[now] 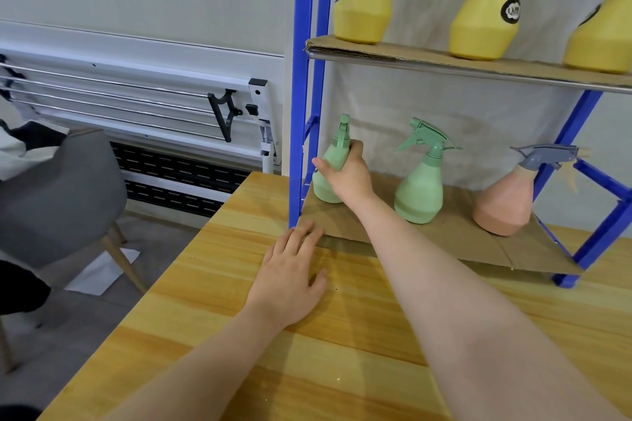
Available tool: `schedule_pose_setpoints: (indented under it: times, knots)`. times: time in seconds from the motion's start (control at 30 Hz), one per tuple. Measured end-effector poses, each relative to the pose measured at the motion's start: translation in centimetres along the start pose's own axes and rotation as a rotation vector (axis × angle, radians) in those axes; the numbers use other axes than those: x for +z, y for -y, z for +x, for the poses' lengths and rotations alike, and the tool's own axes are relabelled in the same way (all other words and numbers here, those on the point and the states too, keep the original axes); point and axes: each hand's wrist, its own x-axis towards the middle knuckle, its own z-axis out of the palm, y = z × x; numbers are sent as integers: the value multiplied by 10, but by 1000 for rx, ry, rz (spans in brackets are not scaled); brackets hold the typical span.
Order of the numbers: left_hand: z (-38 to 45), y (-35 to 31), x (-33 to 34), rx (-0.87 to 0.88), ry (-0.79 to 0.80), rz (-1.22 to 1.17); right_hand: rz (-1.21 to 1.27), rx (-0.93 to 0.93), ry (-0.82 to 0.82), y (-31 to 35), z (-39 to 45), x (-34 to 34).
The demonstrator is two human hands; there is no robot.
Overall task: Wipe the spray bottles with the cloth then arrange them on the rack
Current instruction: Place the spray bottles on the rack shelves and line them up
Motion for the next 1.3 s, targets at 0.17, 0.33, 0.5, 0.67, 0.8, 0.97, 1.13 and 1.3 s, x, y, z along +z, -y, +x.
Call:
schedule_pose_setpoints:
  times: [0.17, 0.33, 0.5, 0.67, 0.8, 0.97, 1.13, 1.3]
  knots:
    - [0, -1, -1, 3, -3, -5, 4, 8, 6, 0, 0, 0]
    - [0, 0, -2, -4, 7, -15, -6, 26, 17, -6, -3, -2]
    - [1, 0, -2, -10, 17, -22, 26, 15, 8, -21, -22, -18]
    - [0, 1, -2, -20, 22, -6, -53, -154, -100, -29, -58, -47]
    - [-1, 0, -3, -23, 13, 42, -126, -263, -246, -35, -83, -76]
    - [-4, -3, -4, -1, -1, 117, -166, -211, -505, -50, -90, -100]
    - [5, -15, -10, -7, -37, 60, -128, -87, -558, -53, -71, -113]
    - [17, -60, -7, 109, 17, 13, -66, 29, -550, -49, -48, -115]
